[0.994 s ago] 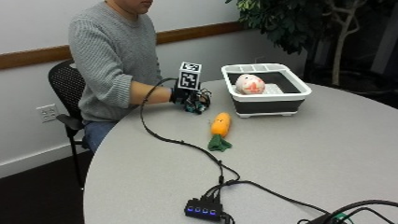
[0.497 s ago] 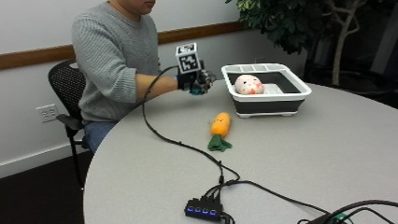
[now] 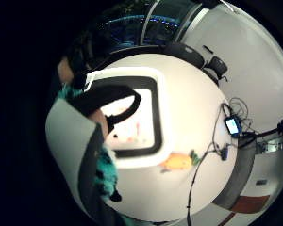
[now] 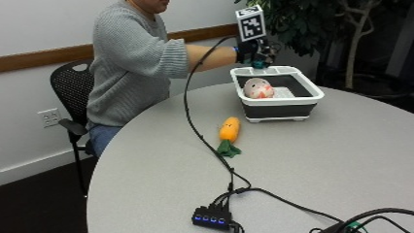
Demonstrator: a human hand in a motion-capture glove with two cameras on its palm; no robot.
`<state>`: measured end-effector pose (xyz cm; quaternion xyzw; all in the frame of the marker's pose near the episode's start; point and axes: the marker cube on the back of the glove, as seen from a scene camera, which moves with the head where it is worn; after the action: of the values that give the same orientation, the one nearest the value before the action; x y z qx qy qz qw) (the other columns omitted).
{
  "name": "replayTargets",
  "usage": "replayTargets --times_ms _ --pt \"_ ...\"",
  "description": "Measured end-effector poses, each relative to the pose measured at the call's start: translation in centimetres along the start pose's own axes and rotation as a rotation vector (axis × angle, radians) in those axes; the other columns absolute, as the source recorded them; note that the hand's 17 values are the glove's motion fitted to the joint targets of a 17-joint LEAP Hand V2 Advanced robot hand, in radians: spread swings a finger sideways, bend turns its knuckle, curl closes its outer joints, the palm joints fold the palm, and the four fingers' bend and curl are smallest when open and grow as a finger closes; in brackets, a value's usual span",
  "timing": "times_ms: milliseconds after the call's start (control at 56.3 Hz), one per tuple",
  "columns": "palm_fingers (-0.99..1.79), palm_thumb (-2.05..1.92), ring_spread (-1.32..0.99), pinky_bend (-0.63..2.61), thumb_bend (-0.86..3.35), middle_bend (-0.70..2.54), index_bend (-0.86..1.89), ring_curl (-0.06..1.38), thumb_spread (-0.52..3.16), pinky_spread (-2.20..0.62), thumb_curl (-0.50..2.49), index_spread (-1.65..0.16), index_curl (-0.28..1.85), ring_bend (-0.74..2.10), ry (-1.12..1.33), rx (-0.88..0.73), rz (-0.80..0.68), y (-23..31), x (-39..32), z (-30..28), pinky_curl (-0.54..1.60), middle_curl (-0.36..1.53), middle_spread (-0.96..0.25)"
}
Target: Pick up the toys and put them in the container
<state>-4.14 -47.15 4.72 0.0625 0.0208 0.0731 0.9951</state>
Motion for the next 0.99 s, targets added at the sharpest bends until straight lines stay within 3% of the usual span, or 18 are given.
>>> replayTargets --times_ms 178,355,408,444,479,515,657,888,994 --pt "0.73 0.43 -0.51 0.95 0.02 0.71 0.22 0.66 1.15 -0.37 0.7 -0.39 0.73 0.87 -0.009 -0.085 0.038 -5.5 1.0 3.7 0.44 0.83 -0.29" --pt "0.59 0.33 -0.51 0.94 -0.02 0.71 0.17 0.66 1.28 -0.33 0.64 -0.4 0.74 0.86 0.027 -0.199 0.0 -4.8 1.1 5.1 0.42 0.86 -0.31" --pt "0.13 0.14 -0.46 0.98 -0.1 0.57 0.16 0.63 1.3 -0.25 0.55 -0.4 0.74 0.68 -0.015 -0.232 -0.013 -4.0 1.5 5.1 0.45 0.81 -0.3" --pt "0.12 0.09 -0.45 1.01 -0.08 0.56 0.18 0.64 1.3 -0.22 0.52 -0.39 0.75 0.66 -0.035 -0.238 -0.014 -3.6 1.9 5.0 0.45 0.8 -0.29" --pt "-0.21 -0.02 -0.38 1.08 -0.1 0.33 0.16 0.59 1.24 -0.15 0.49 -0.39 0.71 0.52 -0.037 -0.242 -0.009 -3.2 2.1 4.9 0.46 0.72 -0.26" --pt "-0.29 -0.05 -0.33 1.08 -0.09 0.23 0.14 0.55 1.21 -0.1 0.47 -0.39 0.67 0.42 -0.036 -0.244 -0.004 -2.8 2.2 4.8 0.44 0.67 -0.24" --pt "-0.27 -0.08 -0.2 1.01 -0.07 0.11 0.1 0.45 1.13 0.0 0.4 -0.36 0.56 0.23 -0.025 -0.237 -0.029 -0.6 3.9 3.9 0.4 0.54 -0.18" --pt "-0.21 -0.07 -0.12 0.94 -0.06 0.1 0.12 0.42 1.13 0.06 0.32 -0.34 0.43 0.19 -0.038 -0.237 -0.02 5.9 9.9 1.1 0.36 0.41 -0.14" --pt "-0.18 -0.08 -0.11 0.92 -0.06 0.1 0.14 0.41 1.14 0.07 0.29 -0.34 0.4 0.19 -0.029 -0.218 0.068 9.7 14.6 -0.1 0.35 0.36 -0.13"
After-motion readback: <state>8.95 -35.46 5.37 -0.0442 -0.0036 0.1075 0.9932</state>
